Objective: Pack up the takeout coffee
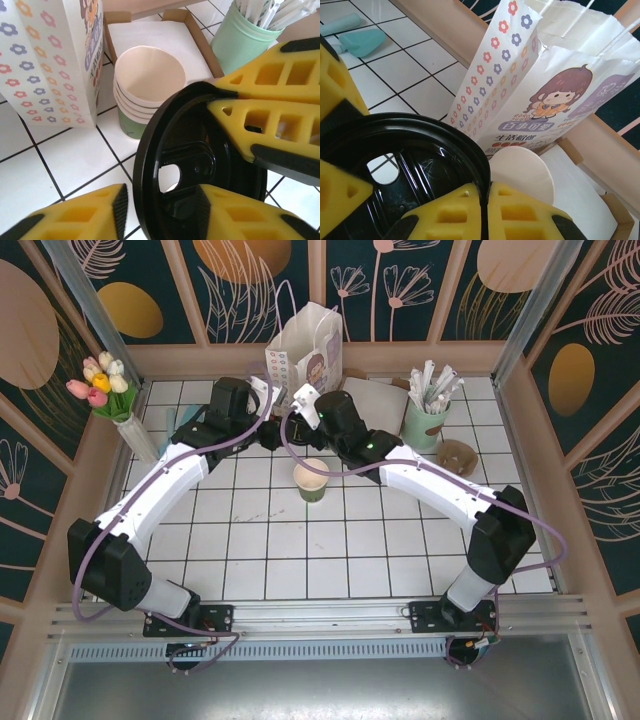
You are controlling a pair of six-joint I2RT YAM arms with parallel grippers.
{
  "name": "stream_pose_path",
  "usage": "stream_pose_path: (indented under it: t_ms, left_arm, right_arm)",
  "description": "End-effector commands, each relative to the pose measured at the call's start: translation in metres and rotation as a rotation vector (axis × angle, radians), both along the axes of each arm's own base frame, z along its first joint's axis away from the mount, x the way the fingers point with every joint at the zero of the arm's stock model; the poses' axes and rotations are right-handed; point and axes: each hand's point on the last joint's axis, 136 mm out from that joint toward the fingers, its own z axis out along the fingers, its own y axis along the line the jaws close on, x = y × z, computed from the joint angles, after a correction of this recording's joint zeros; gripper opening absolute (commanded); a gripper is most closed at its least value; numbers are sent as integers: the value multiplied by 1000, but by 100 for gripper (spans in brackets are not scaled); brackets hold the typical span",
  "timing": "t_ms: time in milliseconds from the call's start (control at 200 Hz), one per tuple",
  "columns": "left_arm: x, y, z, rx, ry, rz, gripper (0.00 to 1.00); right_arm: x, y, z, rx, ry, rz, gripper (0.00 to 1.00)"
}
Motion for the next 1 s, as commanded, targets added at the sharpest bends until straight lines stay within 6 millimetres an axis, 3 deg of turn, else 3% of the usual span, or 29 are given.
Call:
stream_pose_path:
  t_ms: [0,185,370,405,515,631,736,846,906,996]
  left_arm:
    - [-1,-5,1,-17,-3,-26,35]
    - [-1,-9,2,-43,-1,-35,17]
    - [2,-10,-4,-50,27,-14,9]
    - [4,-9,-4,-52,28,-4,7]
    - [6,-9,2,-77,16,19,0]
    - [5,-14,18,-157,3,20,0]
    - [4,-23,32,-244,15,6,0]
    - [8,-27,43,-318,42,30,0]
    - [10,-28,48,-352,61,49,0]
    - [13,-29,54,-396,83,79,0]
  right_arm:
    - [-3,9,6,-19,-5,33,8]
    - [-3,15,7,-27,10,51,8]
    - [-6,17,18,21,7,64,12]
    - [-7,17,23,48,7,61,16]
    - [-11,8,55,225,29,55,48]
    - [-19,-19,87,514,85,79,62]
    - [-21,-52,92,731,138,31,82]
    - [-24,-84,87,927,230,-28,96]
    - [-30,-93,87,1012,279,-1,99]
    - [-54,-86,90,1026,294,167,99]
